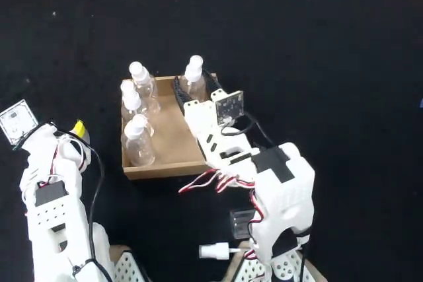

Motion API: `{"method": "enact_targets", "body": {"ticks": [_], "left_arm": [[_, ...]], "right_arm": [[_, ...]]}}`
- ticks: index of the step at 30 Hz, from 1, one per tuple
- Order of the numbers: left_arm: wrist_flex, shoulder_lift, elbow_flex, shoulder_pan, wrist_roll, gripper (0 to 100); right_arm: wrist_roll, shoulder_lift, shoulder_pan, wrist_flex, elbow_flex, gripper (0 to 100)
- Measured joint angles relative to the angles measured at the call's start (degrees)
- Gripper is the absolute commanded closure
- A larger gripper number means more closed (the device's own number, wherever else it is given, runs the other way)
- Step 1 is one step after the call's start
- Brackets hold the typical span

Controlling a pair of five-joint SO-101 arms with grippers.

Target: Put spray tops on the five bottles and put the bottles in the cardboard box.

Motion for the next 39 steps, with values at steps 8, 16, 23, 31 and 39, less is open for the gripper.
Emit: {"method": "enact_targets", "body": {"ticks": [8, 16, 23, 31, 39], "left_arm": [[0.0, 0.0, 0.0, 0.0, 0.0, 79], [0.0, 0.0, 0.0, 0.0, 0.0, 79], [0.0, 0.0, 0.0, 0.0, 0.0, 79], [0.0, 0.0, 0.0, 0.0, 0.0, 79], [0.0, 0.0, 0.0, 0.0, 0.0, 79]], "right_arm": [[0.0, 0.0, -0.1, 0.1, 0.0, 81.5], [-0.1, 0.0, -0.1, 0.4, 0.0, 84.6], [-0.1, 0.0, -0.1, 0.4, 0.0, 84.1], [-0.1, 0.0, -0.1, 0.4, 0.0, 72.1], [-0.1, 0.0, 0.0, 0.4, 0.0, 72.7]]}}
